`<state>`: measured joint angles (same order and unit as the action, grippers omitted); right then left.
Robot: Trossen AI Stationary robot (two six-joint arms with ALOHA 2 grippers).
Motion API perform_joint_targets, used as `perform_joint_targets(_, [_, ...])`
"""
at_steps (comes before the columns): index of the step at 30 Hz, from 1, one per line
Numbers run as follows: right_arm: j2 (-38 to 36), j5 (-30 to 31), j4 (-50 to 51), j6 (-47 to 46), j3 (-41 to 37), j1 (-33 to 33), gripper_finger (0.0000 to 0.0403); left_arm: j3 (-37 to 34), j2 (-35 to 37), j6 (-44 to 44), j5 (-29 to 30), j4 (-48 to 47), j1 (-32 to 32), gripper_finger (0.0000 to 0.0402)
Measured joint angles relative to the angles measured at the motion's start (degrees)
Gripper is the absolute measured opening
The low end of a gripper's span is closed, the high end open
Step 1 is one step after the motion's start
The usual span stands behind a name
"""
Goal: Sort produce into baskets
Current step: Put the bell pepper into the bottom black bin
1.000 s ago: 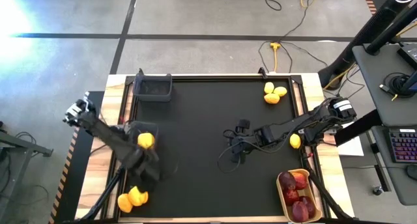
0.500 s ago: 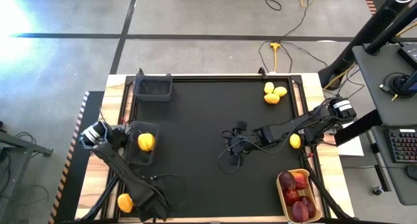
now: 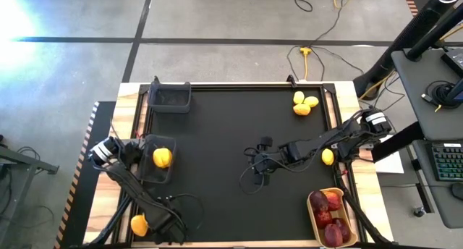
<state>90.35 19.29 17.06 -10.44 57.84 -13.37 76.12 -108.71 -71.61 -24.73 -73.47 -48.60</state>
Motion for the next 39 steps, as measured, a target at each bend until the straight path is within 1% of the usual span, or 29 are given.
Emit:
perform_joint_targets(5, [0.0, 0.0, -0.93, 0.11, 0.0, 0.0, 0.0222, -4.22, 0.02, -0.59, 0.02, 7.15, -0.04, 0.0371])
perform_joint_targets(11, [0.0, 0.0, -1.57, 0.19, 0.0, 0.0, 0.0222, -5.68, 0.2, -0.42, 1.2, 7.48, -0.11, 0.0368])
perform_joint_targets(15, [0.0, 0.0, -1.55, 0.2, 0.0, 0.0, 0.0222, -5.18, 0.2, 0.85, 2.6, 6.85, -0.27, 0.0346])
perform_joint_targets(17, [0.0, 0.02, -1.57, 0.78, 0.0, 0.0, 0.0222, -3.57, 0.08, 0.99, 6.05, 4.76, -0.28, 0.0331])
perform_joint_targets(19, [0.0, 0.04, -1.57, 1.47, 0.0, 0.0, 0.0221, -0.39, -0.02, 1.59, 9.96, 0.31, -0.2, 0.0323])
perform_joint_targets(24, [0.0, 0.13, -1.61, 1.49, 0.0, 0.0, 0.0221, 11.11, 0.03, 2.5, 20.8, -17.22, 0.22, 0.0328])
perform_joint_targets(26, [0.0, 0.15, -1.91, 1.49, 0.0, 0.0, 0.0221, 12.61, 2.39, 2.02, 24.87, -15.17, 1.1, 0.033])
perform_joint_targets(28, [0.0, 0.15, -2.34, 1.49, 0.0, 0.0, 0.0221, 13.2, 4.68, -1.39, 30.55, -16.9, 2.36, 0.033])
perform_joint_targets(29, [0.0, 0.14, -2.59, 1.37, 0.0, 0.0, 0.0221, 13.14, 5.88, -1.73, 32.07, -17.06, 3.2, 0.0329])
perform_joint_targets(31, [0.0, 0.13, -2.55, 0.71, 0.0, 0.0, 0.0221, 11.24, 8.93, -1.22, 35.02, -15.88, 4.29, 0.0328])
perform_joint_targets(33, [0.0, 0.12, -2.54, -0.02, 0.0, 0.0, 0.0221, 8.81, 11.84, -1.37, 37.62, -16.86, 6.01, 0.0328])
perform_joint_targets(36, [0.0, 0.13, -2.51, 0.0, 0.0, 0.0, 0.0221, 3.05, 17.15, -0.45, 37.18, -16.7, 8.44, 0.0328])
perform_joint_targets(39, [0.0, 0.11, -2.36, 0.02, 0.0, 0.0, 0.0221, -3.56, 22.32, -0.47, 34.38, -16.52, 10.34, 0.0329])
